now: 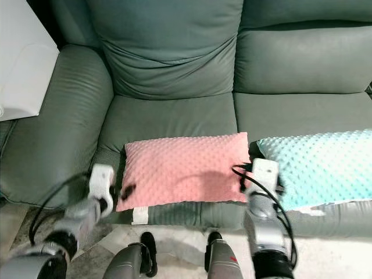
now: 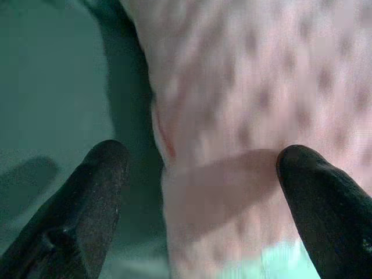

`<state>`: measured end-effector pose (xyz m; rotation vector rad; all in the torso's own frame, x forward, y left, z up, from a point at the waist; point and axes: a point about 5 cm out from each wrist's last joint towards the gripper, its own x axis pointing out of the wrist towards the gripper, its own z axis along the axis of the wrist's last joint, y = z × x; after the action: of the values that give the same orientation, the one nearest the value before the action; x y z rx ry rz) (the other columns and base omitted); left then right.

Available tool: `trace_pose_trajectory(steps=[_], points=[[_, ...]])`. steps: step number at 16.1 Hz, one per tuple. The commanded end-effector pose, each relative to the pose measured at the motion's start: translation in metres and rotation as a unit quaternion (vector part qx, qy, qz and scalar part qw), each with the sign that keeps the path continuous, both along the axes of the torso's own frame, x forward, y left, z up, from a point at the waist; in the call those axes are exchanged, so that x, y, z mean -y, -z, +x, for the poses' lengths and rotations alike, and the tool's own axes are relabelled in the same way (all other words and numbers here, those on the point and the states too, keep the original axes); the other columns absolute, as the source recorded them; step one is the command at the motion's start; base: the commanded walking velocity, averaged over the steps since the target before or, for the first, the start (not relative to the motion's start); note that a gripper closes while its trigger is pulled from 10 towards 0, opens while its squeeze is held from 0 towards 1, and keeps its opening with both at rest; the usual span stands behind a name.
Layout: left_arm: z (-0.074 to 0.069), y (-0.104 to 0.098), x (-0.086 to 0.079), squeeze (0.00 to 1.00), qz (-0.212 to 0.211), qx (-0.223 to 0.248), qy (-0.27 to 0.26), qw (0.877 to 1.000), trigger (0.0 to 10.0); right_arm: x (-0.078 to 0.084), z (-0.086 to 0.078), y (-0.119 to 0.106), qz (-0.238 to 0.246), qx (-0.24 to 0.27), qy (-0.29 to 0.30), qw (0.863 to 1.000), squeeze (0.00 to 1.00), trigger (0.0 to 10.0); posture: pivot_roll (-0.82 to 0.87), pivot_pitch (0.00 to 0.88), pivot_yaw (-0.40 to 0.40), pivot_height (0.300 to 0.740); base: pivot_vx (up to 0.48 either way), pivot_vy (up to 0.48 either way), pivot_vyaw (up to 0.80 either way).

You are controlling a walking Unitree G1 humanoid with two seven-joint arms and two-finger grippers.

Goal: Move the pillow to the sofa

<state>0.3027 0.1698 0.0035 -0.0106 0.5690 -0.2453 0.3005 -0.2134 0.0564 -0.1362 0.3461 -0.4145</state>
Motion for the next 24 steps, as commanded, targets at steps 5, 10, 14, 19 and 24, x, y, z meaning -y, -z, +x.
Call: trace_pose_trajectory(steps=[5, 10, 14, 19, 24], points=[[-0.024, 0.024, 0.02, 1.0, 0.016, -0.07, 0.068, 0.995, 10.0, 0.025, -0.012, 0.012, -0.067, -0.059, 0.049, 0.995, 1.0, 10.0, -0.04, 0.293, 0.102, 0.74, 0.0, 0.0, 0.0], [-0.023, 0.025, 0.026, 1.0, 0.027, -0.075, 0.058, 0.995, 10.0, 0.04, -0.007, 0.026, -0.052, -0.105, 0.059, 0.991, 1.0, 10.0, -0.02, 0.298, 0.102, 0.74, 0.0, 0.0, 0.0], [-0.015, 0.019, 0.025, 0.0, 0.041, -0.065, 0.05, 0.996, 10.0, 0.037, 0.001, 0.028, -0.015, -0.102, 0.039, 0.994, 0.4, 10.0, 0.01, 0.316, 0.109, 0.74, 0.0, 0.0, 0.0], [-0.009, 0.013, 0.017, 0.0, 0.047, -0.051, 0.039, 0.997, 10.0, 0.027, 0.009, 0.031, 0.001, -0.117, 0.02, 0.993, 0.0, 10.0, 0.05, 0.338, 0.117, 0.74, 0.0, 0.0, 0.0], [-0.014, 0.016, 0.007, 0.0, 0.06, -0.062, 0.031, 0.996, 10.0, 0.016, 0.015, 0.03, 0.038, -0.116, 0.012, 0.992, 0.0, 10.0, 0.06, 0.349, 0.123, 0.74, 0.0, 0.0, 0.0]])
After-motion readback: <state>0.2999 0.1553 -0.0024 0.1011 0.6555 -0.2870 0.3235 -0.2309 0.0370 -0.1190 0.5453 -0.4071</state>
